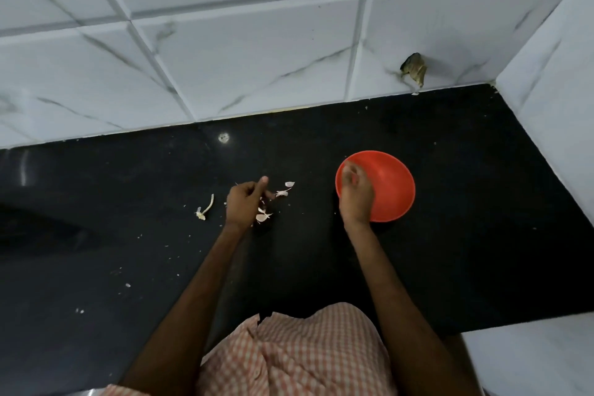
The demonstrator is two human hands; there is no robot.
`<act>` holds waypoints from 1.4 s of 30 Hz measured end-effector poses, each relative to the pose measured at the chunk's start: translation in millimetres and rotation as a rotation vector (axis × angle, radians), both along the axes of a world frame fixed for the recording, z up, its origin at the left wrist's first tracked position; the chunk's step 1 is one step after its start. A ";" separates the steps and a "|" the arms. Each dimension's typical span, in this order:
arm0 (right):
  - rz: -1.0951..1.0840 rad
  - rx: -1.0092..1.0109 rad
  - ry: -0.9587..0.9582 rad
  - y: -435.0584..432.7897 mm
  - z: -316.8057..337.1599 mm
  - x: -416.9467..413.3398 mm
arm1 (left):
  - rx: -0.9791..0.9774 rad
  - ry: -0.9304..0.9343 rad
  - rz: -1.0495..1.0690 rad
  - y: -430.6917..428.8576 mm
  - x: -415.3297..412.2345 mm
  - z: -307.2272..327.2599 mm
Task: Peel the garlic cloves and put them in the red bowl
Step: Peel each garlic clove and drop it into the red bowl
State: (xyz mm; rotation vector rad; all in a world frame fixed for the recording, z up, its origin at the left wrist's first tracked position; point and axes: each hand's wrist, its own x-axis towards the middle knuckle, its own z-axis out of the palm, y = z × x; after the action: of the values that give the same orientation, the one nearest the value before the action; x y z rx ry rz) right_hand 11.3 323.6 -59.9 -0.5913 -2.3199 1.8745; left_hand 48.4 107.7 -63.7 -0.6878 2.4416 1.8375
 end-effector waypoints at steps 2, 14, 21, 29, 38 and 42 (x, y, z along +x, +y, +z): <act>0.177 0.111 0.143 -29.5 -3.5 12.6 | -0.016 0.016 0.090 -17.9 9.0 -1.1; 0.904 0.769 0.124 -102.6 -52.1 47.7 | -0.185 -0.010 0.082 -59.4 54.3 -17.5; 0.820 0.736 0.087 -107.6 -52.7 57.1 | -0.178 -0.032 -0.076 -65.9 54.9 -31.2; 0.689 0.869 0.031 -126.9 -50.9 67.3 | -0.192 -0.068 -0.155 -78.9 57.2 -33.2; 0.541 0.492 0.061 -134.0 -53.4 71.8 | -0.024 0.047 -0.210 -78.1 50.1 -26.2; 0.624 0.361 0.021 -141.9 -42.6 70.5 | 0.067 0.113 -0.227 -70.4 46.8 -26.5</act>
State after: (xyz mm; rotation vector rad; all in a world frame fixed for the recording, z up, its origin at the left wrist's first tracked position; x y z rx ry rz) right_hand 81.9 181.7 -102.5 0.2219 -2.9541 1.5401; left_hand 95.2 37.2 -90.2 -0.2966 2.3927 1.9052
